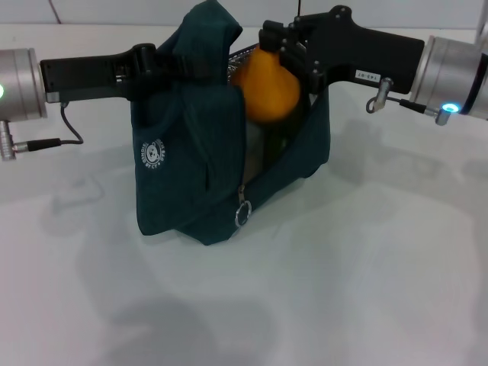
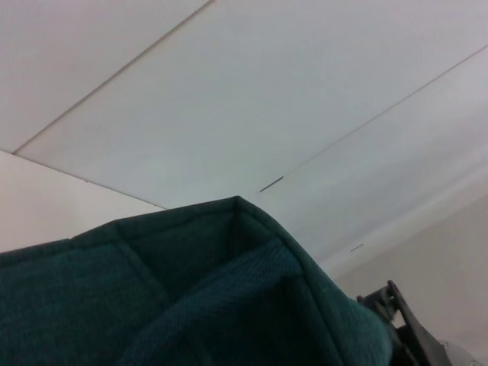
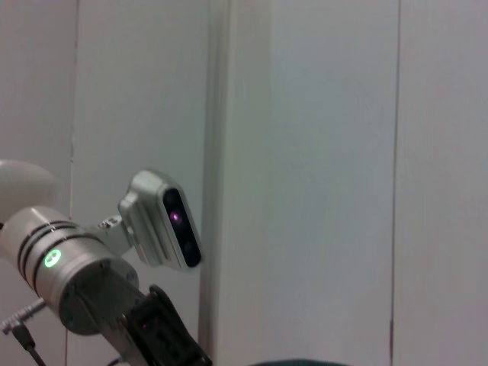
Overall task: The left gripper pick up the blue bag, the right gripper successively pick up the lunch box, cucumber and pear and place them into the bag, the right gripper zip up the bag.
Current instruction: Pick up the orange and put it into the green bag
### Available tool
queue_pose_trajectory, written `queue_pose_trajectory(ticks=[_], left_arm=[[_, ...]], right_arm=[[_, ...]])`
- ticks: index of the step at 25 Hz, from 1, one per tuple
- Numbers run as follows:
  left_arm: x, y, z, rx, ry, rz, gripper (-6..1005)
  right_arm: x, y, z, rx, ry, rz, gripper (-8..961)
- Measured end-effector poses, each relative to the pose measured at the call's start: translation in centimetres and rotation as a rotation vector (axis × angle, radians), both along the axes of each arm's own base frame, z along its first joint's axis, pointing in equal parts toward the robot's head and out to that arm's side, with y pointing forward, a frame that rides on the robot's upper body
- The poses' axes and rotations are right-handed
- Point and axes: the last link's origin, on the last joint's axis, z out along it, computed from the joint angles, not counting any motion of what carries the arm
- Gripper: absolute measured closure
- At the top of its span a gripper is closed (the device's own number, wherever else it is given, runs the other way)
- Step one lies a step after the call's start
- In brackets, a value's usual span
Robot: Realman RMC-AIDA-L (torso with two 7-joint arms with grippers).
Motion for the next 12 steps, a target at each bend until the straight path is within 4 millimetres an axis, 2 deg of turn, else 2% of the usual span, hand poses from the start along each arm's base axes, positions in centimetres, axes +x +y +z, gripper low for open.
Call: queue_pose_trajectory(ticks=[4,10,12], left_arm=[[0.00,0.00,0.00,0.000,0.000,0.000,949],[-0.05,-0.01,0.04,0.001,0.001,0.000,949],[-0.19,-0.08,0.07,0.001,0.002,0.004,949]], right_arm=[[0.13,0.35,-0.20,0.009,-0.014,-0.028,924],[0.47,0.37,-0.08,0.010,-0.008,-0.049,731],[0.94,0.48,0.23,0.022,-0.003,-0.068,641]])
